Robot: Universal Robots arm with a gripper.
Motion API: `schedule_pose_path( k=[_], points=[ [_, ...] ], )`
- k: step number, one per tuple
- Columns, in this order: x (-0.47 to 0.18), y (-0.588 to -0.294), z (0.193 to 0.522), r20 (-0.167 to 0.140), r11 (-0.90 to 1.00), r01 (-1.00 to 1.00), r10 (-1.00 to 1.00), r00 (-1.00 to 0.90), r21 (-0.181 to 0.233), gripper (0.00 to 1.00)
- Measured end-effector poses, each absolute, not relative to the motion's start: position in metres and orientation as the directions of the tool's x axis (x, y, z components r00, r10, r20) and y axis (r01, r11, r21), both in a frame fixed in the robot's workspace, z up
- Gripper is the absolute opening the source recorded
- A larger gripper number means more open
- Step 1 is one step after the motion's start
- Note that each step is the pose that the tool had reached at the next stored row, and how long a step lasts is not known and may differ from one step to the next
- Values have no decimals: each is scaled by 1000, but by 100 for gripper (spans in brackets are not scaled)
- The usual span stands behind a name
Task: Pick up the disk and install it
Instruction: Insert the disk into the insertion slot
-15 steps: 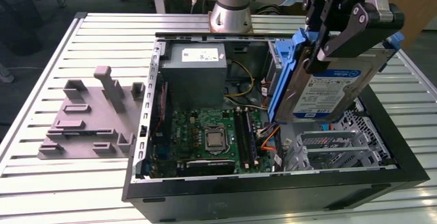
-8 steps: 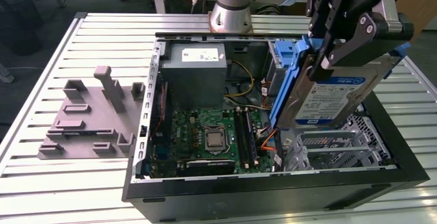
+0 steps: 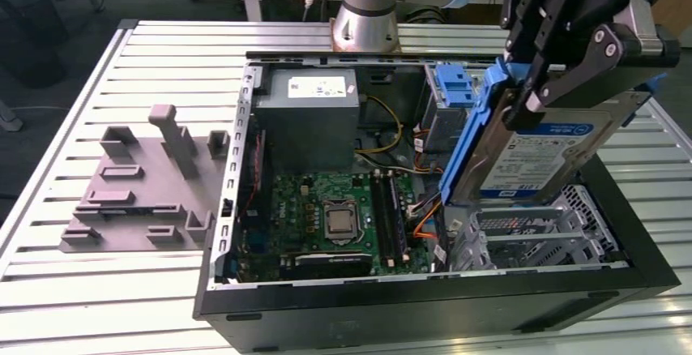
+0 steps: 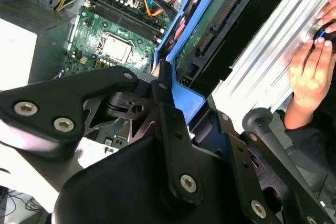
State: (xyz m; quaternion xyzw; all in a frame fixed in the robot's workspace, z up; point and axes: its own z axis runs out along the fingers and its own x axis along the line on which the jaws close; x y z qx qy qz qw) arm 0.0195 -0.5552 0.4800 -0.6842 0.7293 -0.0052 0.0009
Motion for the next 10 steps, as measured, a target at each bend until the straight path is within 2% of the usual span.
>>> schedule_pose_path(
  k=[10],
  points=[
    [26, -557, 473, 6, 60, -998, -998, -60, -9, 36]
  ],
)
